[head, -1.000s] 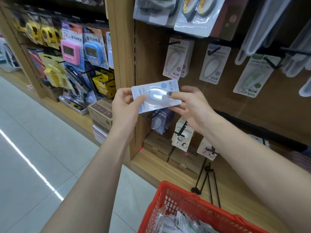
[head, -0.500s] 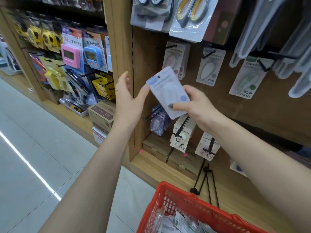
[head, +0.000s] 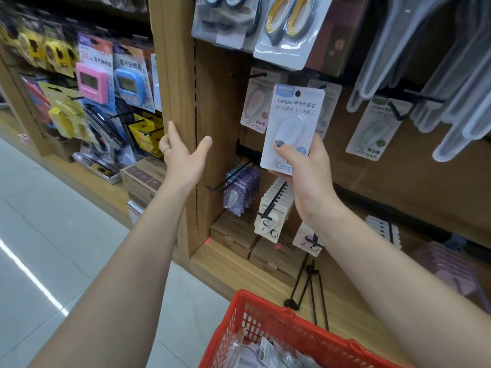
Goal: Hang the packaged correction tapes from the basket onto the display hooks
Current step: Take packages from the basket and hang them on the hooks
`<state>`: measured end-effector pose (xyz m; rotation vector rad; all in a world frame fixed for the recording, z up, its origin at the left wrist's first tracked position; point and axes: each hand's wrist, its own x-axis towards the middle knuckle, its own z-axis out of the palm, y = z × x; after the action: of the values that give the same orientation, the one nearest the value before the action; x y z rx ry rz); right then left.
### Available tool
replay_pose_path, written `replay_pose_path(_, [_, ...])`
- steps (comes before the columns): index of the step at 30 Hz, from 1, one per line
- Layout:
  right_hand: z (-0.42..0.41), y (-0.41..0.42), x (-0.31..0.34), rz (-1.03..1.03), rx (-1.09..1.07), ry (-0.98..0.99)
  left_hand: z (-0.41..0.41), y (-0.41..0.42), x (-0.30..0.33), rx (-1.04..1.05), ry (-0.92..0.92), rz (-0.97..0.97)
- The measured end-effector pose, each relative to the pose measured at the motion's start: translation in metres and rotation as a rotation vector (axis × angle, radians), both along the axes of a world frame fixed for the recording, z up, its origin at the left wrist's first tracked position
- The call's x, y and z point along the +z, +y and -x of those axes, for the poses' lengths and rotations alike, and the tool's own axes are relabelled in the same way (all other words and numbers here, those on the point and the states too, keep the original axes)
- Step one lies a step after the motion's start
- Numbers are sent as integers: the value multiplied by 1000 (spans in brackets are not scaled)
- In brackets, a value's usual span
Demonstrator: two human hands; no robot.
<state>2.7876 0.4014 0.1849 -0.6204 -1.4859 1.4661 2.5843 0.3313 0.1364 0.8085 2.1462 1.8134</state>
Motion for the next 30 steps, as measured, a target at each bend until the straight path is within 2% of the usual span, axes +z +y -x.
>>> replay_pose_path(4, [3, -4, -5, -20, -35, 12, 2, 3, -5, 52, 70, 28])
replay_pose_path(7, [2, -6, -4, -30, -74, 39, 8, 6, -9, 162, 174, 50])
replay_pose_path(13, [1, 1, -4, -79, -176, -3, 7, 22, -15, 399, 262, 97])
replay_pose_path(19, [13, 27, 1, 108, -139, -30, 8, 28, -17, 503, 336, 185])
replay_pose_path(30, [39, 114, 17, 386, -261, -8, 10, 31, -20, 502, 366, 238])
